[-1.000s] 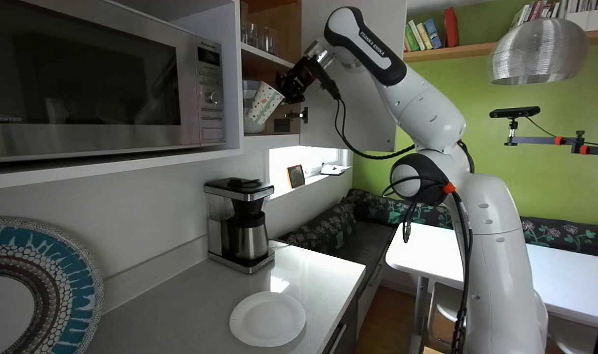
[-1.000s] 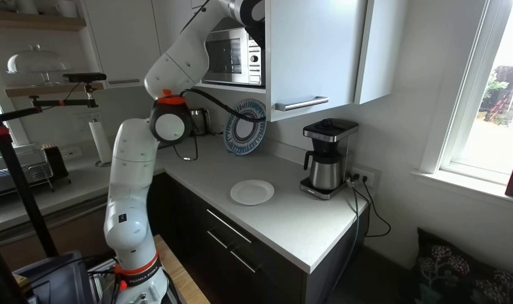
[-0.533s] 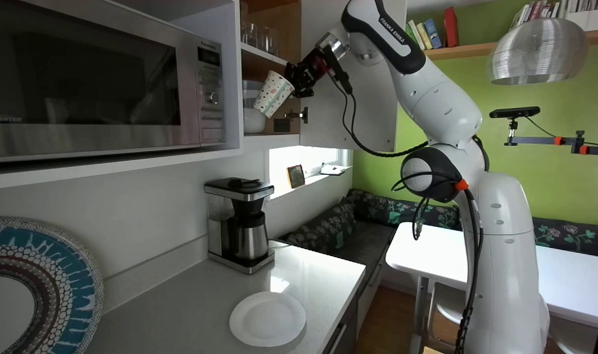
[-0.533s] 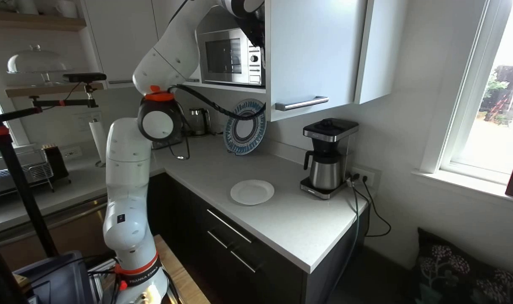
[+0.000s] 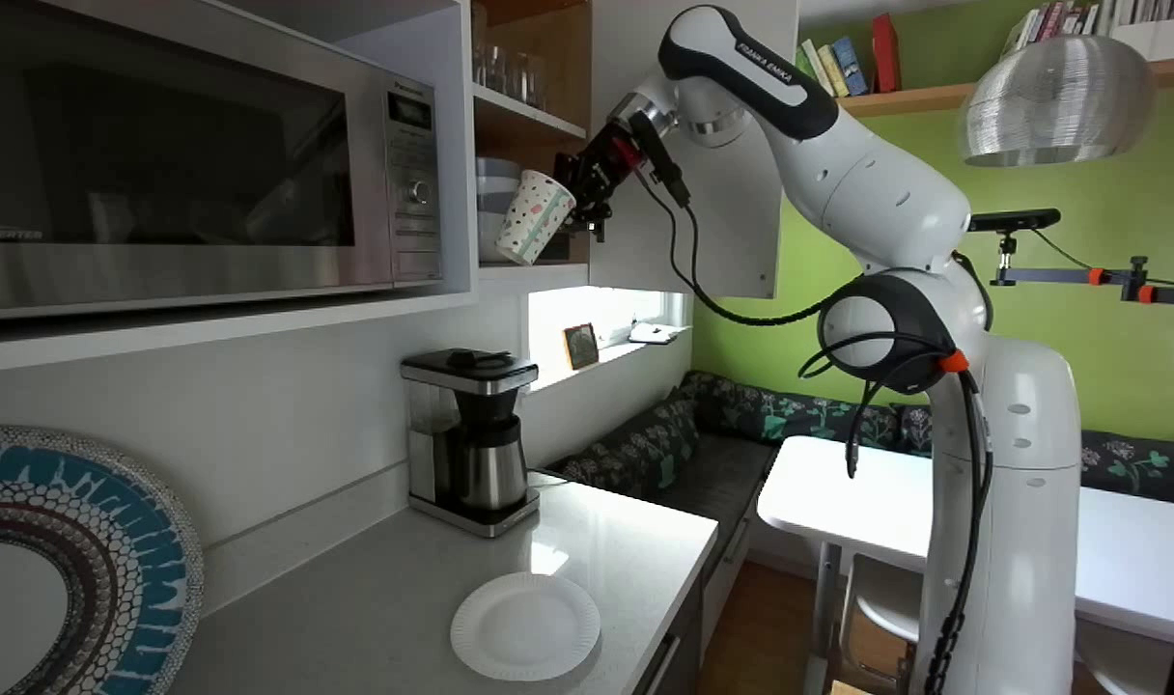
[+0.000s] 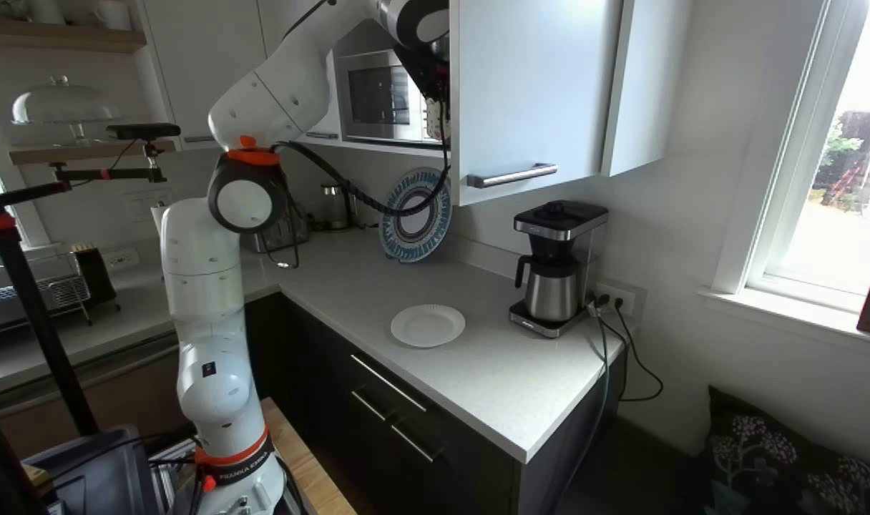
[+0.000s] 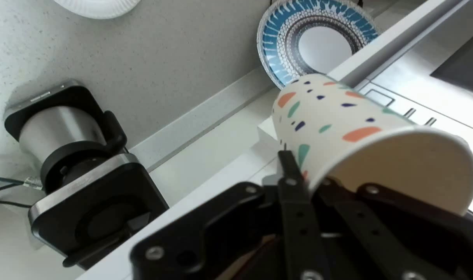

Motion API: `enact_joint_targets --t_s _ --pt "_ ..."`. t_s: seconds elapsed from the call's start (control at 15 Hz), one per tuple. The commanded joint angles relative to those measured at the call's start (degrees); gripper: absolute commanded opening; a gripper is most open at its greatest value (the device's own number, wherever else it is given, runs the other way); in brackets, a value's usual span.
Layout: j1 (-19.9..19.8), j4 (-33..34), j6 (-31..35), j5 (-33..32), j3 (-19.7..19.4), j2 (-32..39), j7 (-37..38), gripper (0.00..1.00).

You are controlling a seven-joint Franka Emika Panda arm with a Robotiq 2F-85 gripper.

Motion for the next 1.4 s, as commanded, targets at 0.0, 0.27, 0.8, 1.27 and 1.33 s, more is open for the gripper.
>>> enact_joint_targets --t_s 0.0,0.27,0.8,1.27,1.33 --pt "1.73 -13.90 1.02 -3.22 0.96 -7.52 -3.84 0.00" --pt "0.88 -24.55 -3.12 2.88 0.30 -11.47 -7.24 0.00" --pt "1.00 -22.51 -2.42 2.14 0.51 -10.01 -6.46 0.01" --pt "2.60 -30.90 0.21 -5.37 3.44 -12.75 -10.25 0.00" --pt "2.98 -34.45 2.68 -7.50 4.40 -13.99 -12.54 0.00"
